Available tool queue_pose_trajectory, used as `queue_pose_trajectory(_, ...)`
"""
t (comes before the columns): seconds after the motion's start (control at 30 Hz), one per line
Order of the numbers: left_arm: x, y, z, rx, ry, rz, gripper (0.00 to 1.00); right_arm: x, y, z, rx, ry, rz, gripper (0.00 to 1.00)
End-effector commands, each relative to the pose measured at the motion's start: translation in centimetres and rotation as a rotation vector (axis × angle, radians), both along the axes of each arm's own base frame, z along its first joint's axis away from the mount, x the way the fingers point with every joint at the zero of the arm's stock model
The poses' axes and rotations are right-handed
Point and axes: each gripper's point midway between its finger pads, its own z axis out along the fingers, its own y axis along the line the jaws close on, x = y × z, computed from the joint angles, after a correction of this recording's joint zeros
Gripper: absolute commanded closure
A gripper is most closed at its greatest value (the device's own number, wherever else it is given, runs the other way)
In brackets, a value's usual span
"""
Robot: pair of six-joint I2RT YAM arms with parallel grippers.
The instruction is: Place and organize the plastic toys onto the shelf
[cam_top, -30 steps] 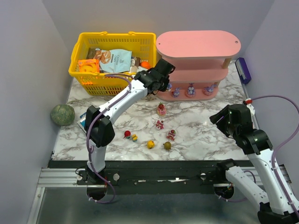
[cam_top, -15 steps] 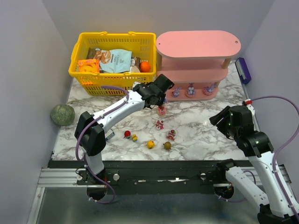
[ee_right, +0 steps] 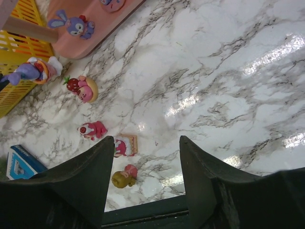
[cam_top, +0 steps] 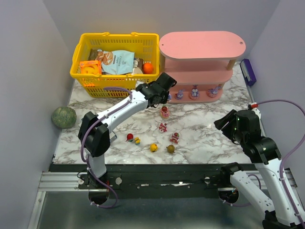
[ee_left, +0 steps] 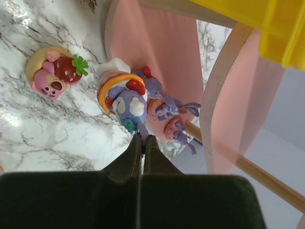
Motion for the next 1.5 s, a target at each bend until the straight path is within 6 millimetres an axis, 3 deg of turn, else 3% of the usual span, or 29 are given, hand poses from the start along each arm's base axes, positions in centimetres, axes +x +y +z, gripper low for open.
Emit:
queue_pose_trajectory(0.0, 2.2, -0.2, 0.8, -0.144, -0.010, 0.174, 1.00, -0.8, -0.4, -0.3, -0.017, 0.023, 0.002, 0.36)
queue_pose_trajectory(0.4, 4.6, -1.3, -1.1, -0.214, -0.012, 0.236, 1.00, -1.1, -0.5, -0.7, -0.023, 0.039, 0.001, 0.36)
queue_pose_trajectory(0.67, 5.6, -0.4, -2.6, -0.208, -0.008, 0.271, 1.00, -1.2, -0.9, -0.8, -0.034, 0.035, -0.015, 0.36)
queue_pose_trajectory(1.47, 8.4, -0.7, -4.1, -0.220, -0.002, 0.263, 0.96, -1.0, -1.3, -1.0, -0.046, 0.057, -0.049, 0.36)
